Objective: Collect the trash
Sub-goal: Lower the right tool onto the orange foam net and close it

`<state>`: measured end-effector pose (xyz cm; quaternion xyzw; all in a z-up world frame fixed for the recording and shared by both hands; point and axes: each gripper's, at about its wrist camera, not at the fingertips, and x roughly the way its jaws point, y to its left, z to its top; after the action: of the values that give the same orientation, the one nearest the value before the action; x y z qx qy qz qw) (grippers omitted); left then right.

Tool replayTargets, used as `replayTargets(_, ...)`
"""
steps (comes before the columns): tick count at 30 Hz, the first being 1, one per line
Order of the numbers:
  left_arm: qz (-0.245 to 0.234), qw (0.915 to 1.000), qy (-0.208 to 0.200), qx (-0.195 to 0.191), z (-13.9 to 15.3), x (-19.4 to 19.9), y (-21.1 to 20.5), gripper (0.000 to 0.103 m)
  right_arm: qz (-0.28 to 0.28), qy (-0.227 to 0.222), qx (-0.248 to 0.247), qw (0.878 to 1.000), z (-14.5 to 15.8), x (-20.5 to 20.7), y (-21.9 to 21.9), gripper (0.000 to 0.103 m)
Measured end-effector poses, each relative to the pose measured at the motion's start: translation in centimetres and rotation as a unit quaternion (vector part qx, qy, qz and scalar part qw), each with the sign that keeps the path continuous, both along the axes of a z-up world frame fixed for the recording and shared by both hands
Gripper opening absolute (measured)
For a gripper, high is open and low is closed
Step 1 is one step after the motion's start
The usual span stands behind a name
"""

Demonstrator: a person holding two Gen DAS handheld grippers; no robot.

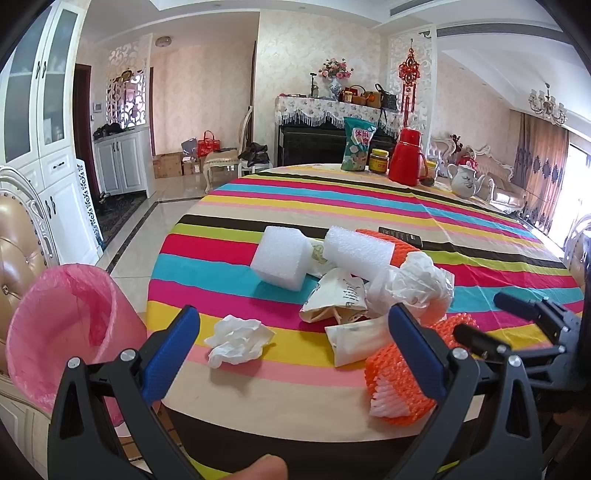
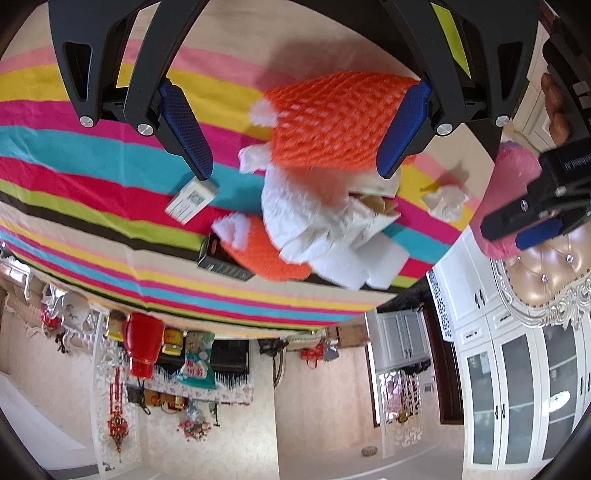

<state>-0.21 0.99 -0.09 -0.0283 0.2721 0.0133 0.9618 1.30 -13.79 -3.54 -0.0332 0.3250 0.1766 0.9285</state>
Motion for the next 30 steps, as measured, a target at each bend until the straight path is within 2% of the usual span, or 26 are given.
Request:
replayTargets(12, 0.010, 0.9999, 0.006, -0.009, -0.5, 0.0, 1.2, 0.099, 0.021, 0.052, -0.014, 0.998, -2.9, 0.3, 1.7, 0.083)
replayTargets(15, 0.013, 0.9998, 0.008, -0.011, -0.7, 0.1, 1.5, 0.099, 0.023, 0.060, -0.022, 0.998, -3.3, 0.4, 1.9, 0.071)
replayTargets(20, 0.012, 0.9998, 0.010, -0.014, -0.8, 0.3, 1.5, 0.099, 0.029, 0.064, -0.026, 0.997, -3.4, 0.2, 1.8, 0.041)
replayTargets(23, 0.010, 0.9998, 0.011, -0.014, -0.8, 0.5, 1.3, 0.099, 0.037, 0.062, -0.026, 0.997, -3.2, -0.1, 1.8, 0.027)
replayTargets(26, 0.008, 0.9998, 0.012, -0.014, -0.8, 0.6, 1.1, 0.099, 0.041, 0.055, -0.022, 0.997, -2.8, -0.5, 1.7, 0.021)
replayTargets(30, 0.005, 0.9998, 0.013, -0.014, -0.8, 0.9, 0.7, 0.099, 0.040, 0.046, -0.015, 0.998, -1.8, -0.9, 0.9, 0.019)
